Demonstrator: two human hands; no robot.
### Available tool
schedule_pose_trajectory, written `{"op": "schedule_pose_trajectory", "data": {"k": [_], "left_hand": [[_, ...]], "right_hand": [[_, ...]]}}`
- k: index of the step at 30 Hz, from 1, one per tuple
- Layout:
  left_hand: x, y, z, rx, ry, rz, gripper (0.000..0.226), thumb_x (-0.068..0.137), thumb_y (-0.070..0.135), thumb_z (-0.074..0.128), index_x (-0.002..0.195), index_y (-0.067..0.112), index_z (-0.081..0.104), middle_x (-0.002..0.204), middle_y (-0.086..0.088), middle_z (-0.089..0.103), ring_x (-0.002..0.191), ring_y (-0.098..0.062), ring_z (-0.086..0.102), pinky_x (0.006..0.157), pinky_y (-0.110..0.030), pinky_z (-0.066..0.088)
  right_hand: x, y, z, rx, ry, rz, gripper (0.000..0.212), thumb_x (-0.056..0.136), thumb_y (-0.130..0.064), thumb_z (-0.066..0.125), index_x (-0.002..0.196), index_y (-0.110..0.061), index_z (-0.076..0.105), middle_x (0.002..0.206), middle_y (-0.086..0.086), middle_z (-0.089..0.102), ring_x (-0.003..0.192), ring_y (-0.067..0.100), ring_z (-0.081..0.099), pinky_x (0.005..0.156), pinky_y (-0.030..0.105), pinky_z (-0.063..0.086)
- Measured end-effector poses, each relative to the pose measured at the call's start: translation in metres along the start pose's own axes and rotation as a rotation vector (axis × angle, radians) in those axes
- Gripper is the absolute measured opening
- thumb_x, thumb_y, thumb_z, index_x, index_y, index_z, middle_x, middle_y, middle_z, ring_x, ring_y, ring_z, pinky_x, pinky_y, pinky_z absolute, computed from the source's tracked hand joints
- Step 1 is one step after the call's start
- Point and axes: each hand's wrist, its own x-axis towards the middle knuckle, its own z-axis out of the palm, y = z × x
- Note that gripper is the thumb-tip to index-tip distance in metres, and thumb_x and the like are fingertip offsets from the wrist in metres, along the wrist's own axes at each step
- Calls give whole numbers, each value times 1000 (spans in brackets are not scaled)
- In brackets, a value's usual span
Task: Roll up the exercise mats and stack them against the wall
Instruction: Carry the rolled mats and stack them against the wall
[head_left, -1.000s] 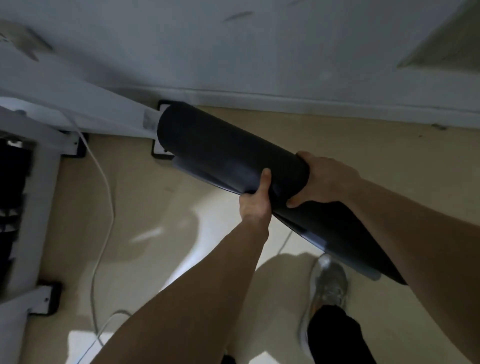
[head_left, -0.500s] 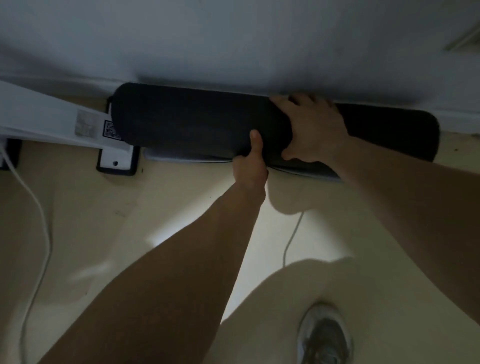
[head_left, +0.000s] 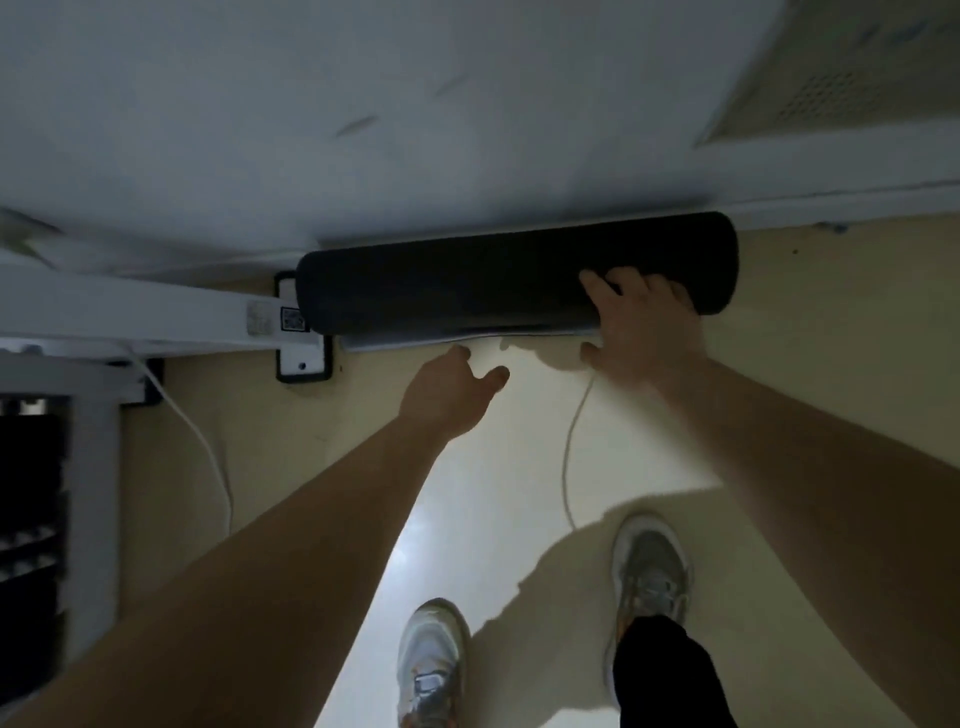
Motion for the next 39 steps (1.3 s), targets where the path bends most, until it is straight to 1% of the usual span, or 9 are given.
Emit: {"op": "schedule_pose_trajectory", "data": {"k": [3,8,11,16,21,26,28,35,39], "left_hand": [[-52,13,-28,159,-3,101,73,99,57,52,157,15,35,160,-4,42,146,-25,39,116,-39,31],[-148,40,-61,338,6,294,69,101,55,52,156,17,37,158,-3,43,145,-24,40,114,-39,33],[-208,43,-66,410,3,338,67,101,53,51,156,18,37,157,-3,43,144,-22,40,113,-38,35],[-311,35,-58,537,4,402,60,101,51,52,152,19,43,148,-1,49,135,-21,48,110,-37,40],[-409,27,-33,597,8,454,58,100,50,53,150,21,45,143,-1,51,130,-21,52,107,-39,43],[-502,22,22,704,-28,574,46,100,50,53,134,20,56,130,1,56,118,-20,56,98,-37,46],[-540,18,56,734,-40,643,46,99,48,54,134,19,56,128,0,57,117,-21,57,97,-37,46],[-692,-23,216,927,-216,839,50,100,49,52,143,23,49,139,0,53,130,-21,53,105,-36,43],[-792,-43,325,1054,-338,980,53,101,49,50,148,25,44,146,1,49,133,-22,51,103,-37,45]], "right_hand": [[-61,-1,-29,21,26,58,79,91,-48,64,157,-25,28,150,11,43,131,37,45,113,50,34],[-164,-10,-70,109,72,180,77,90,-44,64,156,-25,31,149,12,43,130,37,46,109,47,37],[-226,-16,-87,168,82,238,75,91,-44,64,156,-26,32,152,10,41,130,36,46,108,45,36],[-340,-14,-101,206,118,294,72,89,-45,64,153,-27,36,147,6,44,125,32,49,104,43,41],[-477,0,-94,267,136,435,72,88,-42,65,153,-28,37,148,5,44,126,32,49,103,43,42],[-631,9,-54,370,141,633,69,90,-40,64,152,-27,36,150,5,41,130,32,46,103,44,44],[-697,7,-27,409,133,714,67,92,-42,63,152,-26,36,151,6,39,132,32,45,103,45,45],[-933,-23,90,579,71,948,72,95,-51,57,156,-27,28,153,6,34,133,32,42,104,44,44],[-1070,-33,170,660,80,1111,71,96,-46,56,157,-27,25,156,5,31,137,31,39,106,43,43]]}}
